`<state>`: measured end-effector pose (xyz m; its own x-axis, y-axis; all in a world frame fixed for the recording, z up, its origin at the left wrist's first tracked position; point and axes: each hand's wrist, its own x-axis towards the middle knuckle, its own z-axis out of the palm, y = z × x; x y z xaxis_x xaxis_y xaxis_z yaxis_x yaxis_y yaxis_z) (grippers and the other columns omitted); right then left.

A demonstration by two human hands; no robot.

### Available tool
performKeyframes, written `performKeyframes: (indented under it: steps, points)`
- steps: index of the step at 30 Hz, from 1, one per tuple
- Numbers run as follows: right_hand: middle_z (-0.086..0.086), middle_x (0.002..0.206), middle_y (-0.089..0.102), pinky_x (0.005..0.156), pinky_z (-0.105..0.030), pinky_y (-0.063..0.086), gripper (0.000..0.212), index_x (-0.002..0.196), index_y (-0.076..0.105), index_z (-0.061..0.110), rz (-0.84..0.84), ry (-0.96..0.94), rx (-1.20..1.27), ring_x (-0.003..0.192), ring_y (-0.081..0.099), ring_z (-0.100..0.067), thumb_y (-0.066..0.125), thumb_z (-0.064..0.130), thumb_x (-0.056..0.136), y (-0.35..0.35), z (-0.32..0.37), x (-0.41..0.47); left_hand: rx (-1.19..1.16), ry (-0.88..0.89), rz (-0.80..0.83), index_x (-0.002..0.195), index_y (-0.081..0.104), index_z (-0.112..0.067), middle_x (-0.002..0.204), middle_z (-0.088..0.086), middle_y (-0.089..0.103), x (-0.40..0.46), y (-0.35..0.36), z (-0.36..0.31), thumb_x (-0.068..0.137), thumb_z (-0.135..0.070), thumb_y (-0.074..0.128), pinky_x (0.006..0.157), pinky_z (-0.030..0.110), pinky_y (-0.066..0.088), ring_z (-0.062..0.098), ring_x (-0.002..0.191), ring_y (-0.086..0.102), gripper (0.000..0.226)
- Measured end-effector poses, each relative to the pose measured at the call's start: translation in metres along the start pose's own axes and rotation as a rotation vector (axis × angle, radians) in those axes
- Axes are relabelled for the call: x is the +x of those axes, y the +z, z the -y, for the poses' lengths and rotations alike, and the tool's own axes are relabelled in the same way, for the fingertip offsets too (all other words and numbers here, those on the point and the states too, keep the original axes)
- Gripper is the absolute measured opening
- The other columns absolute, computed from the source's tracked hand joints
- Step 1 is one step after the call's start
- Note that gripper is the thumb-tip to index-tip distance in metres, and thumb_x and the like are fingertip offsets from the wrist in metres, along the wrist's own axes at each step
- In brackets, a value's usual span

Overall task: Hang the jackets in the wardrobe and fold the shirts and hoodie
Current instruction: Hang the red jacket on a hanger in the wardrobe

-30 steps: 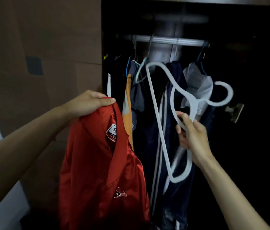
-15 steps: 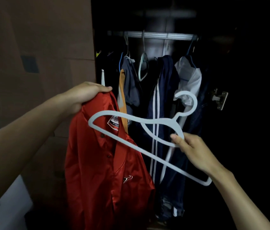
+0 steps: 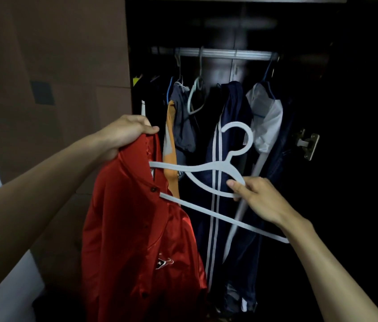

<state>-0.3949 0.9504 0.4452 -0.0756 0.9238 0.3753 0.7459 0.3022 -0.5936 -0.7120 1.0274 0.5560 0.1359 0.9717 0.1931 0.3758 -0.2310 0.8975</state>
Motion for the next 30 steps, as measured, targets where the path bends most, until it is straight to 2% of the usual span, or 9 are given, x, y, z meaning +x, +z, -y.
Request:
performKeyframes:
  steps: [3, 6, 9, 16, 18, 21, 25, 27, 30]
  points:
    - [0.003, 0.073, 0.074, 0.077, -0.04, 0.057, 0.049, 0.067, 0.064, 0.023, 0.023, -0.033, -0.015, 0.075, 0.072, -0.011, 0.05, 0.059, 0.097, -0.001, 0.007, 0.007, -0.059, 0.003, -0.072, 0.068, 0.057, -0.02, 0.067, 0.004, 0.059, 0.004, -0.002, 0.005, 0.092, -0.027, 0.071, 0.06, 0.027, 0.048, 0.015, 0.058, 0.056, 0.028]
    - [0.012, 0.068, 0.071, 0.067, -0.03, 0.049, 0.048, 0.066, 0.061, 0.025, 0.055, -0.069, -0.051, 0.067, 0.066, 0.002, 0.05, 0.057, 0.099, 0.0, 0.019, 0.013, -0.097, -0.029, -0.126, 0.07, 0.052, -0.02, 0.064, 0.003, 0.055, 0.004, 0.001, 0.008, 0.096, -0.025, 0.066, 0.048, 0.018, 0.044, 0.01, 0.049, 0.051, 0.031]
    - [0.009, 0.069, 0.071, 0.069, -0.037, 0.054, 0.051, 0.069, 0.066, 0.024, 0.051, -0.085, -0.102, 0.063, 0.064, -0.002, 0.047, 0.062, 0.098, -0.005, 0.022, 0.02, -0.127, -0.053, -0.182, 0.071, 0.045, -0.02, 0.064, 0.002, 0.051, 0.003, 0.0, 0.014, 0.1, -0.025, 0.061, 0.041, 0.015, 0.041, 0.009, 0.045, 0.047, 0.033]
    - [0.002, 0.072, 0.072, 0.077, -0.052, 0.056, 0.057, 0.071, 0.067, 0.026, 0.055, -0.085, -0.058, 0.069, 0.068, -0.019, 0.045, 0.075, 0.089, -0.015, 0.006, 0.02, -0.099, -0.011, -0.208, 0.075, 0.048, -0.019, 0.066, 0.004, 0.054, -0.005, -0.014, 0.017, 0.1, -0.026, 0.061, 0.054, 0.028, 0.042, 0.014, 0.053, 0.05, 0.029]
    - [-0.006, 0.073, 0.072, 0.077, -0.055, 0.056, 0.064, 0.073, 0.067, 0.026, 0.065, -0.085, -0.045, 0.071, 0.069, -0.027, 0.041, 0.083, 0.083, -0.018, 0.008, 0.019, -0.113, -0.015, -0.194, 0.074, 0.048, -0.019, 0.064, 0.004, 0.053, -0.009, -0.014, 0.014, 0.1, -0.024, 0.061, 0.049, 0.024, 0.043, 0.012, 0.049, 0.049, 0.03]
    - [-0.007, 0.072, 0.071, 0.078, -0.05, 0.053, 0.057, 0.067, 0.067, 0.022, 0.053, -0.09, -0.002, 0.073, 0.068, -0.028, 0.049, 0.071, 0.091, -0.023, 0.012, 0.017, -0.112, -0.025, -0.21, 0.073, 0.048, -0.019, 0.063, 0.003, 0.053, -0.013, -0.014, 0.011, 0.1, -0.022, 0.062, 0.043, 0.019, 0.043, 0.009, 0.045, 0.049, 0.03]
    - [-0.021, 0.074, 0.067, 0.07, -0.043, 0.048, 0.051, 0.059, 0.063, 0.027, 0.055, -0.107, 0.05, 0.065, 0.062, -0.028, 0.053, 0.065, 0.091, -0.033, 0.013, 0.01, -0.103, -0.031, -0.233, 0.074, 0.052, -0.018, 0.067, 0.003, 0.056, -0.021, -0.016, 0.011, 0.097, -0.023, 0.066, 0.051, 0.022, 0.046, 0.012, 0.055, 0.052, 0.027]
    - [-0.012, 0.074, 0.071, 0.077, -0.047, 0.054, 0.054, 0.071, 0.068, 0.025, 0.057, -0.113, -0.02, 0.072, 0.069, -0.027, 0.048, 0.07, 0.092, -0.03, 0.016, 0.01, -0.109, -0.032, -0.212, 0.075, 0.054, -0.016, 0.068, 0.004, 0.057, -0.026, -0.01, 0.008, 0.097, -0.021, 0.066, 0.051, 0.021, 0.047, 0.011, 0.054, 0.054, 0.025]
    - [0.004, 0.07, 0.072, 0.071, -0.043, 0.055, 0.051, 0.073, 0.065, 0.023, 0.044, -0.131, -0.103, 0.067, 0.066, -0.013, 0.046, 0.063, 0.097, -0.017, 0.029, 0.014, -0.12, -0.036, -0.192, 0.076, 0.057, -0.014, 0.069, 0.005, 0.06, -0.03, 0.004, 0.001, 0.096, -0.018, 0.068, 0.054, 0.023, 0.05, 0.012, 0.057, 0.058, 0.023]
